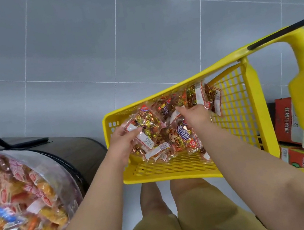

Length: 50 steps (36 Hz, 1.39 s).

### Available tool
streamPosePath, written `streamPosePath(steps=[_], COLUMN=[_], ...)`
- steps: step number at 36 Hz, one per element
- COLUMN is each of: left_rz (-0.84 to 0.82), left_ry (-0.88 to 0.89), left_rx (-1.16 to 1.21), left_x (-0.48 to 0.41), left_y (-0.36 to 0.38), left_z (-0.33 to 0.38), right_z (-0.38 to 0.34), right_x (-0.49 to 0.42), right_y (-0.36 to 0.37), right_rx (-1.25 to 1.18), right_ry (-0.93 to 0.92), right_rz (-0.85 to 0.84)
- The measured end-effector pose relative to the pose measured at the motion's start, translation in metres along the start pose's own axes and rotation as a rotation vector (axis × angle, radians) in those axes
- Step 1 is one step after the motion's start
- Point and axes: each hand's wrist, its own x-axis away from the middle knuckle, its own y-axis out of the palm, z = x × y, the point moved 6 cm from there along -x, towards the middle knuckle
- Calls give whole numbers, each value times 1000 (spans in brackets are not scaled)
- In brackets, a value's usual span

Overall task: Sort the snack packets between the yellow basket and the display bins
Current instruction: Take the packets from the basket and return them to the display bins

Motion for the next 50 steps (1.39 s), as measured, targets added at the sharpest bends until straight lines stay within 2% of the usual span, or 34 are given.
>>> streamPosePath(steps=[5,11,14,19,22,25,29,31,33,36,37,38,39,41,43,45,47,50], left_rz=[32,68,45,-45,-164,-238,-297,-284,-158,66,85,86,83,100,123,137,150,170], left_ry=[-28,-70,-93,-210,-204,-150,-122,-127,-160,-229,-228,-222,-217,-207,-197,-203,-207,-204], left_rx=[47,188,263,226,268,368,457,393,293,283,299,300,293,270,244,238,246,267], left_x=[3,6,8,20,23,24,28,31,29,20,17,15,14,13,12,13,15,19], left_y=[-9,-2,12,44,61,66,63,67,68,57,56,55,54,49,44,40,36,30], left_z=[-5,-7,-7,-9,-5,1,-5,-10,-13,-16,-15,-13,-11,-11,-12,-14,-18,-22], right_z=[1,11,8,-19,-21,-19,-19,-22,-25,-24,-24,-25,-25,-24,-22,-21,-21,-21], right_x=[-2,31,64,113,123,127,120,119,123,121,115,106,91,56,23,-3,-22,-37], right_y=[2,-42,-57,-42,-25,-15,-11,-8,-2,7,5,-1,-10,-34,-49,-46,-36,-22], right_rx=[-28,-145,-175,124,256,274,269,292,315,300,257,201,137,73,122,195,153,79], right_ry=[-86,-219,-452,-1018,-1192,-1258,-1194,-1193,-1231,-1191,-1108,-1006,-898,-660,-427,-261,-135,-39], right_rz=[1,96,116,131,184,243,249,232,137,-159,-247,-265,-196,66,216,171,22,-120])
